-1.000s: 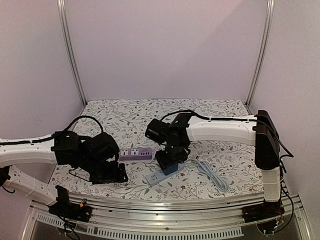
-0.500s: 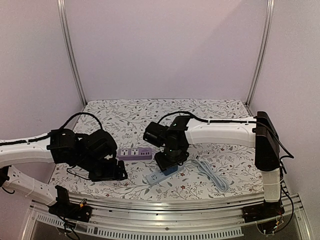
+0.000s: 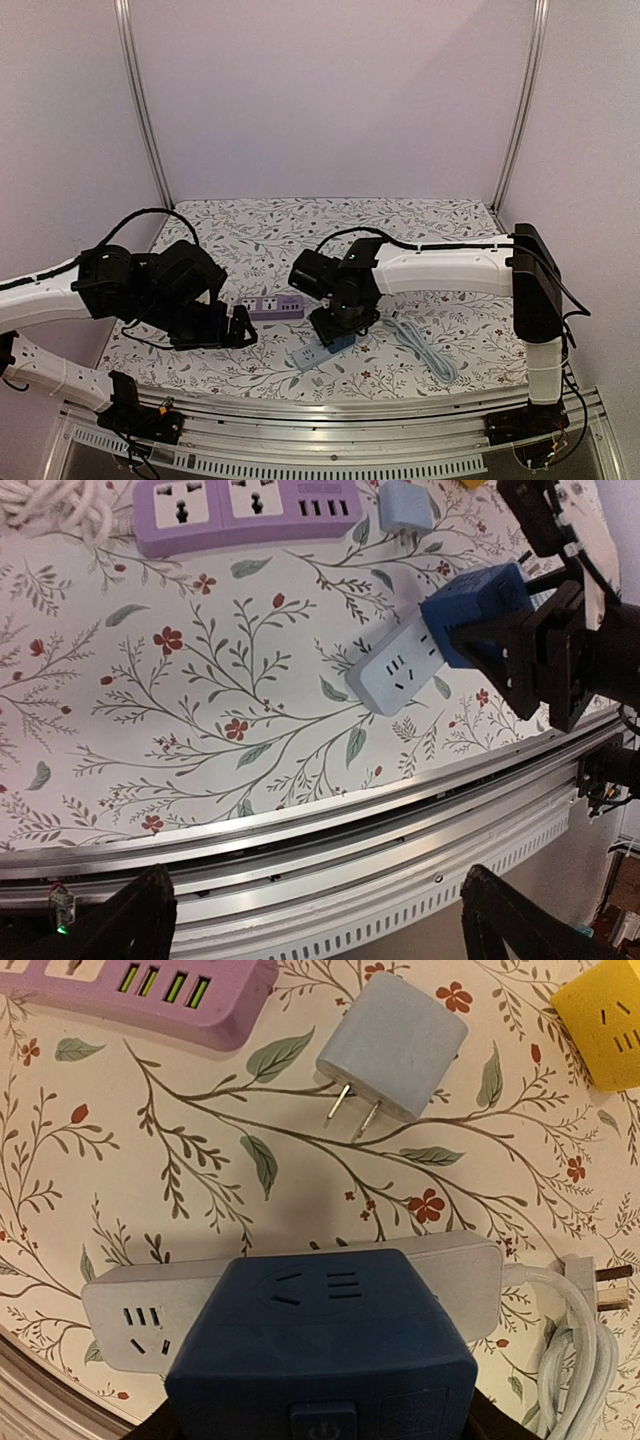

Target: Insert the plug

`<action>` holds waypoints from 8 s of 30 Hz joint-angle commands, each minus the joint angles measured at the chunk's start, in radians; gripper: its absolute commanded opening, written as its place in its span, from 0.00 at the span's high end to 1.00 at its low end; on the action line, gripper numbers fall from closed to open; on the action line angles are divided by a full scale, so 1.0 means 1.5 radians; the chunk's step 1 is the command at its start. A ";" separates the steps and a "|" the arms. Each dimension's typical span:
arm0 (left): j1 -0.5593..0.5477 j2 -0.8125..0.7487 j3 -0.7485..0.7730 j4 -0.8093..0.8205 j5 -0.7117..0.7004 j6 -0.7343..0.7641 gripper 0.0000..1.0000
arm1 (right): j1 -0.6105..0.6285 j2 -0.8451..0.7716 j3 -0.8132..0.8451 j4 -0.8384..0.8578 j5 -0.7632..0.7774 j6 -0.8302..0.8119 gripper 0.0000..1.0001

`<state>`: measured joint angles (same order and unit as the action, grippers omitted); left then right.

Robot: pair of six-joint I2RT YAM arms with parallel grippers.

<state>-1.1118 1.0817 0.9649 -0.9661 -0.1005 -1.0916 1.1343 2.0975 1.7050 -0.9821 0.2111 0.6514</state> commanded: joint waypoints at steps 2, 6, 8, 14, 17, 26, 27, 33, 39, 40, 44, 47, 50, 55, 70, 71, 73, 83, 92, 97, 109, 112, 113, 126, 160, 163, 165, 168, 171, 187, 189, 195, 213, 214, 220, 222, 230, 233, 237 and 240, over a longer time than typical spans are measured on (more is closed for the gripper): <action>0.012 -0.008 0.018 -0.032 -0.010 0.014 0.00 | -0.009 0.034 -0.049 -0.032 0.033 0.015 1.00; 0.014 -0.006 0.021 -0.032 -0.006 0.014 0.00 | -0.009 0.039 -0.049 -0.042 0.040 0.012 1.00; 0.014 -0.004 0.024 -0.032 -0.005 0.017 0.00 | -0.008 0.047 -0.046 -0.052 0.045 0.012 1.00; 0.015 0.000 0.035 -0.036 0.000 0.027 0.00 | -0.009 0.067 -0.049 -0.068 0.049 0.015 1.00; 0.015 0.002 0.036 -0.037 0.001 0.027 0.00 | -0.009 0.072 -0.054 -0.067 0.046 0.014 1.00; 0.015 0.001 0.036 -0.040 0.004 0.026 0.00 | -0.008 0.080 -0.079 -0.045 0.038 0.005 1.00; 0.015 0.001 0.036 -0.039 0.003 0.025 0.00 | -0.008 0.080 -0.082 -0.044 0.038 0.005 1.00; 0.015 0.000 0.034 -0.041 0.002 0.024 0.00 | -0.008 0.074 -0.098 -0.027 0.033 0.006 1.00; 0.015 0.000 0.035 -0.042 -0.003 0.025 0.01 | -0.008 0.054 -0.131 -0.008 0.054 -0.002 1.00; 0.015 0.000 0.035 -0.042 -0.004 0.025 0.00 | -0.008 0.052 -0.138 -0.008 0.058 -0.002 1.00; 0.015 -0.003 0.033 -0.041 -0.007 0.025 0.00 | -0.007 0.033 -0.166 0.007 0.066 -0.006 1.00; 0.016 -0.004 0.030 -0.041 -0.010 0.024 0.00 | -0.007 0.024 -0.191 0.032 0.062 -0.016 1.00; 0.016 0.000 0.031 -0.040 -0.012 0.028 0.00 | -0.007 0.031 -0.208 0.041 0.050 -0.017 1.00; 0.019 0.007 0.037 -0.041 -0.008 0.035 0.00 | -0.007 0.048 -0.203 0.031 0.052 -0.016 1.00; 0.022 0.000 0.031 -0.044 0.002 0.038 0.00 | -0.011 0.105 -0.143 -0.012 0.036 -0.025 1.00; 0.022 -0.001 0.030 -0.044 0.001 0.038 0.00 | -0.011 0.104 -0.158 -0.004 0.031 -0.023 1.00; 0.023 -0.002 0.026 -0.044 0.001 0.036 0.00 | -0.012 0.104 -0.184 0.011 0.024 -0.022 1.00; 0.129 0.138 0.145 0.005 0.061 0.141 0.00 | -0.012 0.098 -0.151 -0.024 0.051 -0.039 1.00; 0.130 0.109 0.082 0.004 0.083 0.128 0.01 | -0.011 0.063 -0.172 -0.008 0.031 -0.010 1.00; 0.137 -0.001 -0.017 0.032 0.081 0.087 0.00 | -0.012 0.072 -0.161 -0.018 0.032 -0.003 1.00; 0.138 -0.085 -0.071 0.017 0.069 0.046 0.00 | -0.046 0.072 -0.167 -0.077 0.108 0.007 1.00; 0.138 -0.094 -0.076 0.016 0.069 0.042 0.01 | -0.069 0.051 -0.191 -0.080 0.125 0.013 1.00; 0.138 -0.095 -0.078 0.017 0.069 0.041 0.00 | -0.077 0.042 -0.199 -0.084 0.133 0.014 1.00; 0.139 -0.067 -0.050 0.018 0.045 0.055 0.00 | -0.191 -0.051 -0.275 -0.113 0.197 0.014 1.00; 0.144 0.145 0.106 0.042 0.090 0.162 0.02 | -0.381 -0.216 -0.410 -0.080 0.199 -0.031 0.80; 0.145 0.166 0.130 0.031 0.095 0.175 0.03 | -0.382 -0.237 -0.410 -0.084 0.195 -0.025 0.69; 0.145 0.176 0.139 0.028 0.096 0.179 0.03 | -0.382 -0.246 -0.405 -0.087 0.194 -0.023 0.63; 0.145 0.185 0.146 0.029 0.098 0.182 0.03 | -0.383 -0.253 -0.394 -0.101 0.197 -0.025 0.56; 0.145 0.192 0.152 0.030 0.100 0.184 0.03 | -0.383 -0.263 -0.384 -0.109 0.204 -0.030 0.53; 0.145 0.202 0.147 0.059 0.099 0.190 0.03 | -0.383 -0.326 -0.362 -0.115 0.162 -0.091 0.11; 0.144 0.204 0.146 0.059 0.101 0.192 0.03 | -0.382 -0.337 -0.358 -0.117 0.156 -0.096 0.07; 0.145 0.191 0.139 0.055 0.104 0.193 0.03 | -0.382 -0.358 -0.315 -0.127 0.125 -0.117 0.01; 0.145 0.109 0.106 0.056 0.076 0.185 0.03 | -0.323 -0.269 -0.208 0.076 -0.130 -0.354 0.01; 0.145 0.108 0.104 0.056 0.075 0.183 0.03 | -0.322 -0.257 -0.195 0.080 -0.129 -0.354 0.01; 0.145 0.095 0.101 0.055 0.070 0.177 0.03 | -0.311 -0.157 -0.100 0.070 -0.067 -0.356 0.01; 0.146 0.095 0.104 0.047 0.069 0.175 0.03 | -0.311 -0.123 -0.066 0.057 -0.057 -0.350 0.01; 0.148 0.094 0.115 0.016 0.047 0.161 0.03 | -0.307 -0.032 0.012 0.053 -0.050 -0.371 0.01; 0.150 0.095 0.117 0.013 0.046 0.155 0.03 | -0.305 -0.004 0.050 0.053 -0.050 -0.376 0.01; 0.151 0.104 0.119 0.012 0.045 0.152 0.03 | -0.306 0.044 0.103 0.043 -0.051 -0.393 0.01; 0.152 0.111 0.120 0.011 0.047 0.150 0.03 | -0.305 0.074 0.124 0.044 -0.080 -0.407 0.02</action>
<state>-0.8982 1.2366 1.1286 -0.9264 -0.0166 -0.8543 0.6689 2.1437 1.8431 -0.9001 0.1200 0.0792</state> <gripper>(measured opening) 0.967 0.989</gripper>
